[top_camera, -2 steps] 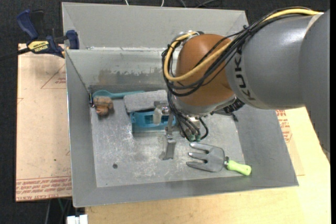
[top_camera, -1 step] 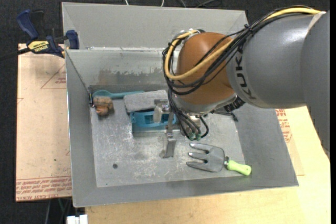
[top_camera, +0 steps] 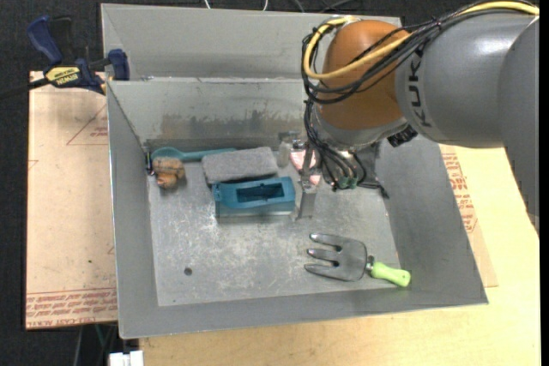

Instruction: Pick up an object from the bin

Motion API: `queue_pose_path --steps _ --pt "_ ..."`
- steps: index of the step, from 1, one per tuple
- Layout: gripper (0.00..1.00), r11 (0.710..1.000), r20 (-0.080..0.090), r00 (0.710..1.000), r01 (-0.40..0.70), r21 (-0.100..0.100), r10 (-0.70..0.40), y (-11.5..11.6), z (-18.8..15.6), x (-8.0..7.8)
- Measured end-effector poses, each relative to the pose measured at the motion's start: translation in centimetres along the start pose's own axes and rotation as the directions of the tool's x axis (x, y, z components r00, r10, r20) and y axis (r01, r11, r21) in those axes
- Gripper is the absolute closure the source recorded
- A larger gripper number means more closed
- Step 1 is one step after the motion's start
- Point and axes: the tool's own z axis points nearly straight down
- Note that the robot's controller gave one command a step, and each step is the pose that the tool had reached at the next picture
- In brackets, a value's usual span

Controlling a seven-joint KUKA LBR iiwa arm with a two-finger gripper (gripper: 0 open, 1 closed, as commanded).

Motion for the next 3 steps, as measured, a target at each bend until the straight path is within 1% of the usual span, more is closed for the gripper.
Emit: queue_pose_path --steps 1,2,3 --pt "0.0 0.999 0.001 0.999 -0.039 -0.002 0.039 -0.5 3.6 1.8" --pt "0.0 0.994 -0.001 0.994 0.111 0.002 -0.111 1.5 5.8 -2.1" --pt "1.0 1.0 0.023 1.0 -0.019 -0.001 0.019 2.9 6.2 -1.3"
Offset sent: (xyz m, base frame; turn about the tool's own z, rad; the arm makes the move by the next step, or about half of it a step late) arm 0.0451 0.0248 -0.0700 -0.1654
